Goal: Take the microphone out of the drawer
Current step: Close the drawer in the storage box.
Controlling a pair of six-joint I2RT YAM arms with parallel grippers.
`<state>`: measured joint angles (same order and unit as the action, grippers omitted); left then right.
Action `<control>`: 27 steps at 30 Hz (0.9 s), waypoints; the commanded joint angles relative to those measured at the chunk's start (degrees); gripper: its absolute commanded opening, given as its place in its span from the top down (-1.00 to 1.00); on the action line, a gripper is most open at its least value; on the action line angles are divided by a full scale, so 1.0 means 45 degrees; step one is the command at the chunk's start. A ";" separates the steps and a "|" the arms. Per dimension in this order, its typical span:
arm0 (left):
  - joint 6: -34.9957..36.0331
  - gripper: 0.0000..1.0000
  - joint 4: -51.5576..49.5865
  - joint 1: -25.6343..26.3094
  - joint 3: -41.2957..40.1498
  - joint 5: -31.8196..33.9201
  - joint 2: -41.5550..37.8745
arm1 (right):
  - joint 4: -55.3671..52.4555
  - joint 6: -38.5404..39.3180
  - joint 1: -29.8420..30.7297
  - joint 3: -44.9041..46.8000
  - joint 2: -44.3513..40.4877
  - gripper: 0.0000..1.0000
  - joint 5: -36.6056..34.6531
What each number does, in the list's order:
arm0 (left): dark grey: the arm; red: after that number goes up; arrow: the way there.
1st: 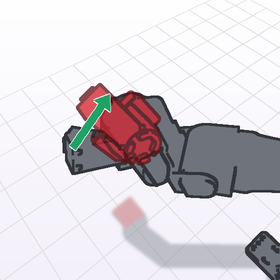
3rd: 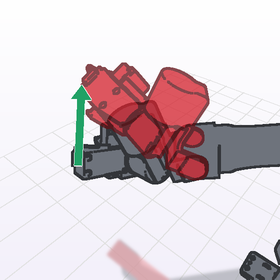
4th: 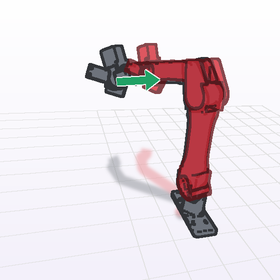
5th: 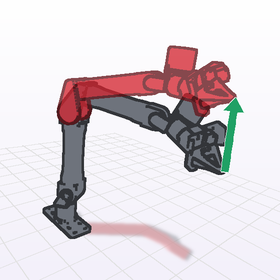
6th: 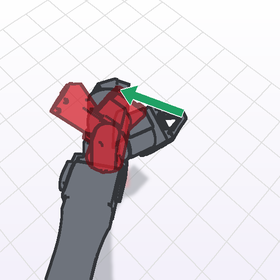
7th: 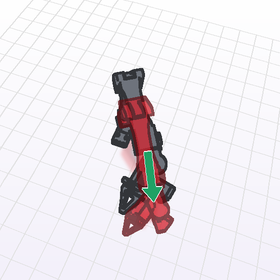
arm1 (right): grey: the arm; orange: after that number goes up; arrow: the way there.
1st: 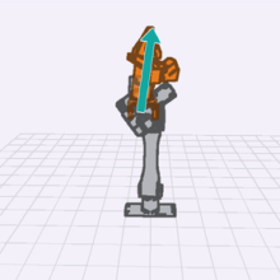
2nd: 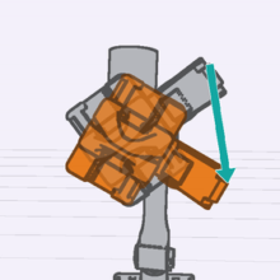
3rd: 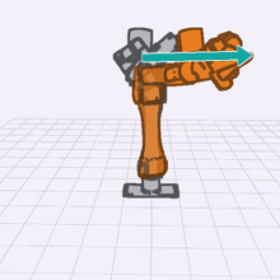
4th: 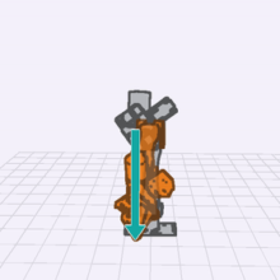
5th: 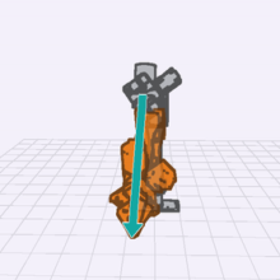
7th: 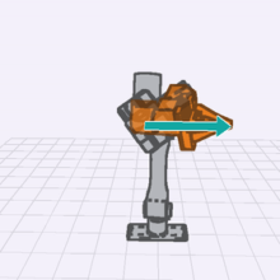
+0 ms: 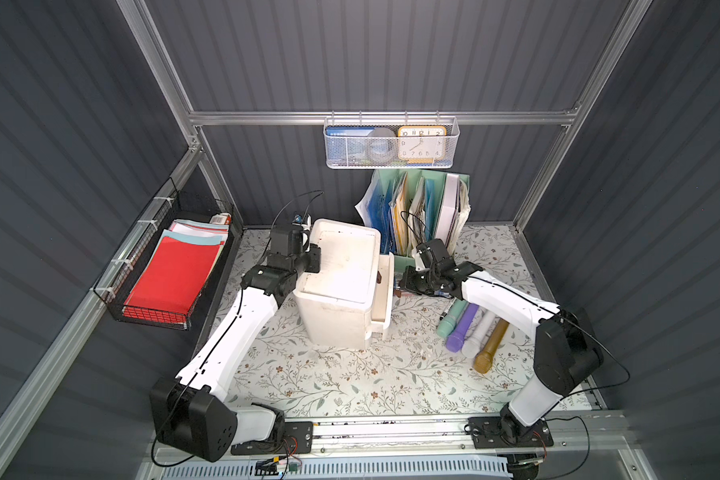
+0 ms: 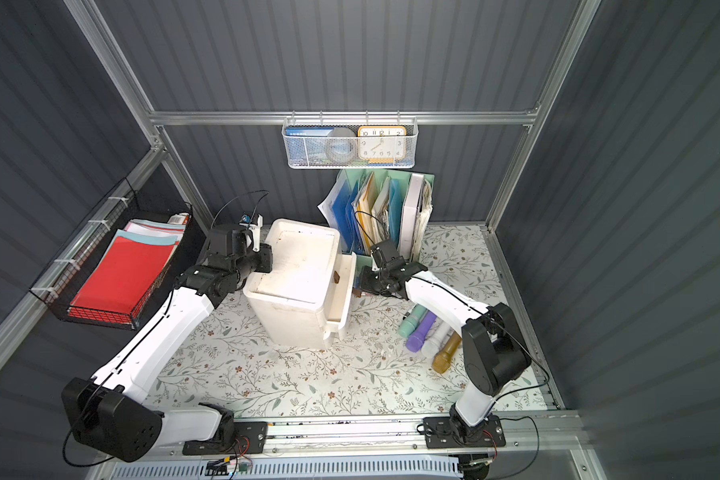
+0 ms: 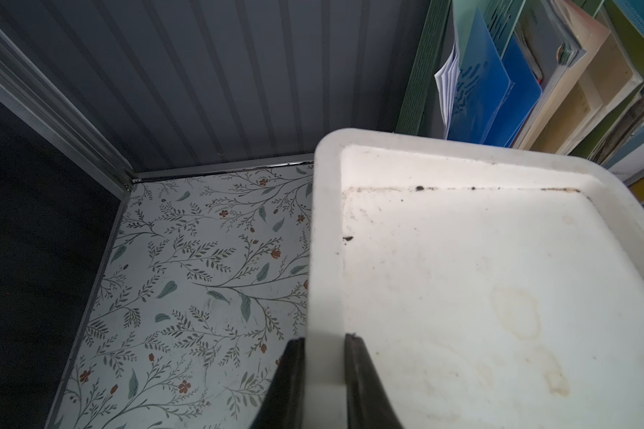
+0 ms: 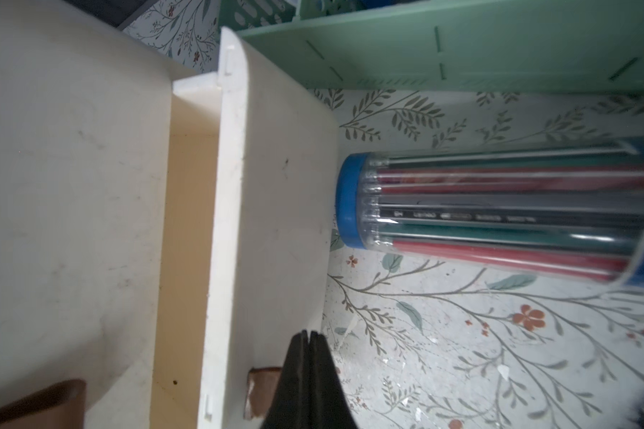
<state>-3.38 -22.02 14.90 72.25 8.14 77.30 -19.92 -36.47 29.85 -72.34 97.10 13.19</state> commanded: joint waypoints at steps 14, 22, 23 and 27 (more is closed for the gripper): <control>-0.0226 0.98 -0.1747 0.0030 -0.0957 -0.0696 0.0987 | 0.2172 -0.1034 0.0601 -0.0632 0.1259 1.00 0.2262; -0.0204 0.99 -0.1766 0.0030 -0.0957 -0.0674 0.0988 | 0.2136 -0.1059 0.0961 -0.1349 0.1959 1.00 0.2392; -0.0207 0.98 -0.1764 0.0020 -0.0957 -0.0658 0.0987 | 0.2073 -0.1027 0.0946 -0.1372 0.1950 1.00 0.2317; -0.0202 0.98 -0.1748 0.0030 -0.0978 -0.0652 0.0953 | 0.1510 -0.0663 0.0951 -0.1406 0.1668 0.92 0.1833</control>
<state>-3.38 -22.00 14.79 72.20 8.05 77.25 -12.73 -40.88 32.82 -76.66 105.36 21.06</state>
